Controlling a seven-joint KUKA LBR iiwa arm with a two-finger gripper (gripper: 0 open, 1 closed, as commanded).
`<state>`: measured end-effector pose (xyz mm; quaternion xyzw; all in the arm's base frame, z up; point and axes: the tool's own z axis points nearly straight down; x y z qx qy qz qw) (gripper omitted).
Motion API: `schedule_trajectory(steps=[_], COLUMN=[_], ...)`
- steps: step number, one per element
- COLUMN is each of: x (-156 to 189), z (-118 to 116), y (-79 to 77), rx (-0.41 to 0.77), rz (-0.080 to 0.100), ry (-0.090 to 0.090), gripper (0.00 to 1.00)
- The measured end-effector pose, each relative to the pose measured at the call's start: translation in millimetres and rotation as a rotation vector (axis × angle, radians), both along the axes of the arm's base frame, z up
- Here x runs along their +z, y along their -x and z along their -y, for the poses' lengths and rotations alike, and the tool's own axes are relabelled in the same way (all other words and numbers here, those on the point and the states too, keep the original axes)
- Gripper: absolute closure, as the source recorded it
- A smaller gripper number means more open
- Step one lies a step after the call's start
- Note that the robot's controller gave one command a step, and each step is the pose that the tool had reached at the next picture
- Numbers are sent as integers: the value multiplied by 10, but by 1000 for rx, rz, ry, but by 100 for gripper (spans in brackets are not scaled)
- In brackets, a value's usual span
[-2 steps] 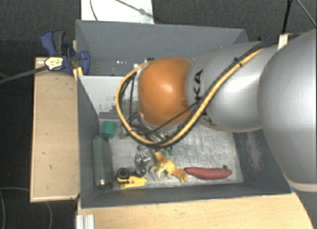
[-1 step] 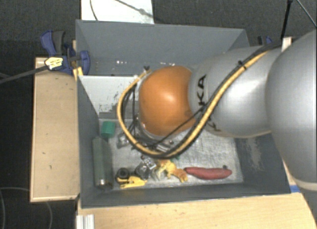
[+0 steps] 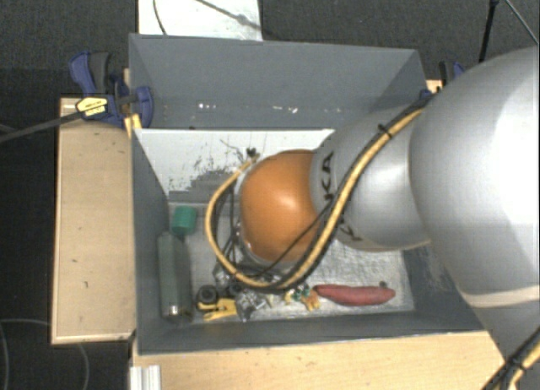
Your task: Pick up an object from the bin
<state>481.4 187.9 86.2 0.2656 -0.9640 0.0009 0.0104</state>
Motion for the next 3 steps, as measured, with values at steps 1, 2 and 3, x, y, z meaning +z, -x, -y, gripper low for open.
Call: schedule_trajectory(steps=[1, 2, 3], x=[0, 398, 1047], z=[0, -52, 286], y=[0, 19, -142], rx=[-1, -20, 7], rz=[0, 16, 19], ry=[0, -7, -9], gripper=[100, 100, 100])
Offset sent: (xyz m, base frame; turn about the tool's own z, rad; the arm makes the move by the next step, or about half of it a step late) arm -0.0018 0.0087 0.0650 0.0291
